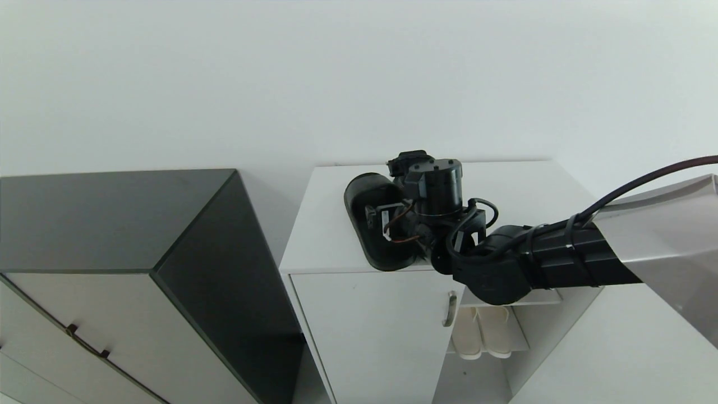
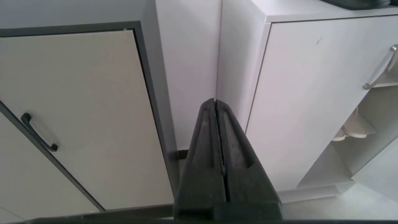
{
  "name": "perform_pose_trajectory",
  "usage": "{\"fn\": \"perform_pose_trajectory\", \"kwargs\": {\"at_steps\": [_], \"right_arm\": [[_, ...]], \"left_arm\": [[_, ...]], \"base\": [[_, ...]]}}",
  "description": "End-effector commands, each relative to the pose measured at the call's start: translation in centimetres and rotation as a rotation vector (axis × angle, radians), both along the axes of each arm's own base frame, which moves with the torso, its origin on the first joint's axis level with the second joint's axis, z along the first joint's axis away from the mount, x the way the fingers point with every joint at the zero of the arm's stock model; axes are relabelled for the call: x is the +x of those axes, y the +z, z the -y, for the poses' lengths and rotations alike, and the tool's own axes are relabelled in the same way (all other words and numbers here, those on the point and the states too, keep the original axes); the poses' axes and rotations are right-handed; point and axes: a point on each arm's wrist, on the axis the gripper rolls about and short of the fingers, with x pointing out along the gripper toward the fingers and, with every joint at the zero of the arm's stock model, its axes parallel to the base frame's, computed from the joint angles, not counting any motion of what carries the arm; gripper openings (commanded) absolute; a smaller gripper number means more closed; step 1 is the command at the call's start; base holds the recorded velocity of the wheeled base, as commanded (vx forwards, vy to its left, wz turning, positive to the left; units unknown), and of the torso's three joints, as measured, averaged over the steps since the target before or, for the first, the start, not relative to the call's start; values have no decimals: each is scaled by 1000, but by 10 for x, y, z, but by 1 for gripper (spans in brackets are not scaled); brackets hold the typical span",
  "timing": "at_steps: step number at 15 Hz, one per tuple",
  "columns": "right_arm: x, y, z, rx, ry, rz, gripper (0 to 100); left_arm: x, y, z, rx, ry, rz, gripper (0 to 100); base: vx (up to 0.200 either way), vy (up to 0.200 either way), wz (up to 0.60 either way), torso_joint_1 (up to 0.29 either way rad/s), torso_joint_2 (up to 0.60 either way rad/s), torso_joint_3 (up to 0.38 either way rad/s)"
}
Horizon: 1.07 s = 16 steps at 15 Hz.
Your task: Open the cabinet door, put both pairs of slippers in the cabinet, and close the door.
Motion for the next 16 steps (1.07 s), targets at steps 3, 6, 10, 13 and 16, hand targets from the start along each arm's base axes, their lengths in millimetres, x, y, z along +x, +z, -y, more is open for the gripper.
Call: {"fn": "perform_pose_trajectory", "kwargs": {"at_steps": [3,6,10,13,16], "right_arm": [[4,-3,-4,-18,1,7,0],[4,1,-4,-13,-25,19,0],[-11,16,-3,3,-5,35,0],[-41,35,16,7,18,38,0],[-78,39,38,-13,52,16,0]], "left_arm": [[0,0,0,0,0,0,0],[0,0,0,0,0,0,0],[0,0,0,0,0,0,0],[0,0,0,0,0,0,0],[0,0,0,0,0,0,0]], "base": [[0,0,0,0,0,0],[0,0,0,0,0,0],[0,0,0,0,0,0],[0,0,0,0,0,0],[0,0,0,0,0,0]]}}
